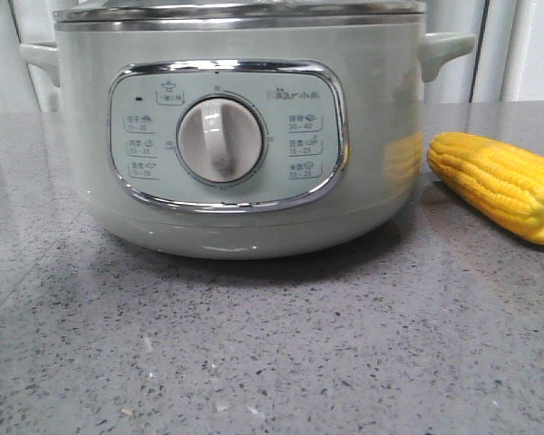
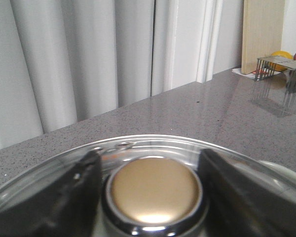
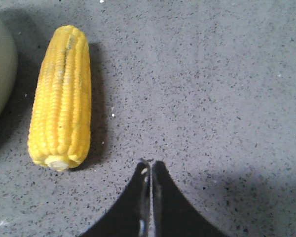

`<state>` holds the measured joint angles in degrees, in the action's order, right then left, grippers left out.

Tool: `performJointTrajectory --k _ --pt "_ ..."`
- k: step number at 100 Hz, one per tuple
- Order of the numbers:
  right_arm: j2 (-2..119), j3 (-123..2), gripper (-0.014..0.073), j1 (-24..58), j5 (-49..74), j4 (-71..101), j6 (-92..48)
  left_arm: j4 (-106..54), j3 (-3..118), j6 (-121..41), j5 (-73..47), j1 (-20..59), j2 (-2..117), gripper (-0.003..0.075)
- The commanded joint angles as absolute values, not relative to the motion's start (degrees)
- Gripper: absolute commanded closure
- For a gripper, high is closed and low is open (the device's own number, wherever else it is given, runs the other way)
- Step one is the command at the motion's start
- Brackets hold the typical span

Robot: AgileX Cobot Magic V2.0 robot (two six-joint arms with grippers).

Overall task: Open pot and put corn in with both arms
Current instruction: 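Close the right gripper around the middle of the yellow corn cob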

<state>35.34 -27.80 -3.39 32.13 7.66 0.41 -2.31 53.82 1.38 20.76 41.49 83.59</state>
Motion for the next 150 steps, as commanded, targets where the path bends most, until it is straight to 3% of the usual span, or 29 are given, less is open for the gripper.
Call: performJointTrajectory --k 1,16,25,40,52,85,114,121,135,150 --pt "37.57 -32.18 0.0657 -3.62 31.78 8.21 -0.43 -3.95 55.46 1.41 24.31 41.16 82.29 0.0496" --pt "42.02 -37.18 0.0645 -1.98 35.48 10.19 -3.99 -3.95 55.46 1.41 24.31 41.16 82.29 0.0664" --pt "45.09 -39.77 0.0564 0.22 36.81 12.46 -5.83 -3.84 55.46 1.41 24.31 41.16 82.29 0.0743" --pt "51.2 -42.8 0.0333 4.84 37.34 13.0 -5.97 -3.83 55.46 1.41 23.98 41.16 82.07 0.0741" --pt "56.86 -44.84 0.0257 6.18 37.46 13.14 -5.97 -3.83 55.46 1.41 23.69 41.4 81.18 0.0741" --pt "70.54 -50.45 0.026 6.18 38.09 14.51 -5.97 -3.49 58.9 1.41 20.02 41.4 77.4 0.0741" --pt "74.06 -51.8 0.0275 6.18 38.08 16.39 -5.97 -1.84 66.42 1.41 15.19 41.4 77.24 0.0741" --pt "74.06 -51.8 0.0358 6.18 37.99 16.39 -5.97 -1.84 67.66 1.41 14.63 41.4 76.82 0.0741" --pt "74.06 -51.8 0.0659 6.18 37.96 16.14 -5.97 -0.87 68.06 1.41 14.42 41.4 73.95 0.0741" --pt "73.87 -51.8 0.0657 6.18 39.63 15.87 -5.97 -0.6 68.06 1.41 11.62 41.4 68.71 0.0741"
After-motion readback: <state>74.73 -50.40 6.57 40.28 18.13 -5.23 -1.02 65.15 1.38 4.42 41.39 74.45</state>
